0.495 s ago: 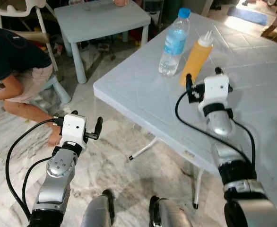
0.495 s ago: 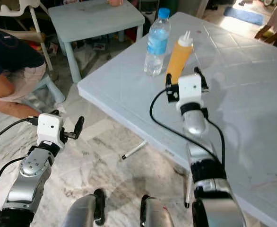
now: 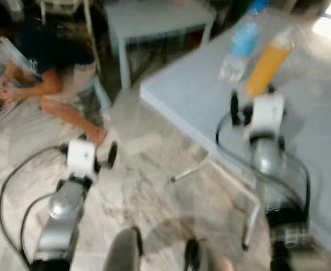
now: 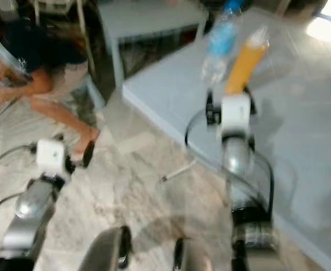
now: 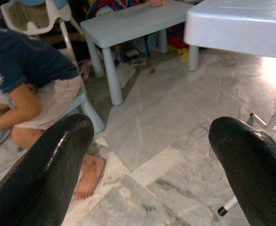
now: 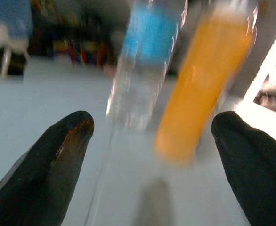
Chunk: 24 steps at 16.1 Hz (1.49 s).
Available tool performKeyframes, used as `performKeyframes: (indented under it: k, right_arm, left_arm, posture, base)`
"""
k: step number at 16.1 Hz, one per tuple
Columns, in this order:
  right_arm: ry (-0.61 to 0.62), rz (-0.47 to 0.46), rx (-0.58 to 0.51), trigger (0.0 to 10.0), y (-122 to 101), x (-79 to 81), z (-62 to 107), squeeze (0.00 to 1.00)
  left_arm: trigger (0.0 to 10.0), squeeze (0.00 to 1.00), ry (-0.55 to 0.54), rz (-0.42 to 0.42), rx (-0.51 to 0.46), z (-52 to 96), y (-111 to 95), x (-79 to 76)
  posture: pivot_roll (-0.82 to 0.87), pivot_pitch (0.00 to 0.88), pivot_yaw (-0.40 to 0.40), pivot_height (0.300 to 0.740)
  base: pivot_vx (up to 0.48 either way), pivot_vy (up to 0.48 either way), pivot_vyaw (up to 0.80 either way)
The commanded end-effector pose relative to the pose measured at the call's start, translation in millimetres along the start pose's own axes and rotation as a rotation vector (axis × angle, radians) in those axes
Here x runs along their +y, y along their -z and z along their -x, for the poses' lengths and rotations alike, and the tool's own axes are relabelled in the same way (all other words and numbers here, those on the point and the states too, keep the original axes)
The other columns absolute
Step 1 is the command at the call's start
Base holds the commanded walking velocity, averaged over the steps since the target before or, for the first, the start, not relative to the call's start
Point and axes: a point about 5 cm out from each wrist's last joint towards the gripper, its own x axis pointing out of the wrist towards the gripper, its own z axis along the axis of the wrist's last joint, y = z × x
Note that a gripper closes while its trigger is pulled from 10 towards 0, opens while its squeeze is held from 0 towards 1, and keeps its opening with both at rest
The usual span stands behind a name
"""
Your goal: Restocking fridge
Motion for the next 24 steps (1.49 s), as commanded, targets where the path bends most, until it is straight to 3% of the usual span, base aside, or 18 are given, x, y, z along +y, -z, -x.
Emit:
performKeyframes:
  k: [1,4,6,8,11,13,17,20,24]
  right_arm:
    - [0.036,-0.005,-0.025,10.0,-7.4,-5.0,4.5,0.0]
    - [0.11,-0.006,0.064,10.0,5.8,-5.1,40.4,0.0]
    - [0.005,-0.008,0.107,10.0,6.7,2.2,57.0,0.0]
    - [-0.135,0.037,0.082,10.0,-3.5,4.2,70.9,0.0]
    - [-0.107,0.041,0.081,10.0,-8.5,-1.1,68.3,0.0]
    - [-0.057,0.021,0.081,10.0,-6.6,7.8,66.2,0.0]
    - [-0.019,0.012,0.106,10.0,-0.9,10.5,67.5,0.0]
    - [-0.021,0.022,0.102,10.0,-1.1,8.8,65.4,0.0]
    - [-0.062,0.037,0.065,10.0,-5.3,8.3,60.2,0.0]
  left_arm:
    - [10.0,0.0,-0.006,0.001,-0.02,1.0,-5.8,2.0]
    - [10.0,0.0,-0.012,0.016,-0.04,3.1,-7.8,0.0]
    - [10.0,0.0,-0.001,0.029,-0.047,-1.9,-7.8,-5.4]
    - [10.0,0.0,0.039,0.026,-0.062,-8.5,-10.5,-12.0]
    - [10.0,0.0,0.043,0.023,-0.073,-10.5,-11.8,-11.7]
    - [10.0,0.0,-0.018,0.04,-0.07,-10.0,-7.8,-5.6]
    - [10.0,0.0,-0.026,0.042,-0.077,-11.1,-8.0,-3.8]
    - [10.0,0.0,-0.015,0.044,-0.081,-14.2,-8.4,-6.0]
    - [10.0,0.0,-0.028,0.064,-0.075,-14.7,-6.7,-7.3]
  posture:
    - [0.08,0.157,0.006,0.74]
    - [0.05,0.131,0.015,0.74]
    - [0.01,0.093,0.033,0.74]
    - [-0.01,0.071,0.032,0.74]
    - [-0.01,0.062,0.003,0.74]
    - [0.0,0.057,-0.005,0.74]
    - [0.0,0.051,-0.008,0.74]
    - [-0.02,0.058,-0.009,0.74]
    - [-0.02,0.064,-0.009,0.74]
  base:
    - [0.0,0.0,0.0]
    - [0.0,0.0,0.0]
    - [0.0,0.0,-0.47]
    - [0.0,0.0,-0.47]
    - [0.085,0.0,-0.46]
    - [0.313,0.122,-0.63]
    - [0.377,0.258,-0.8]
    - [0.395,0.266,-0.69]
    - [0.263,0.318,0.0]
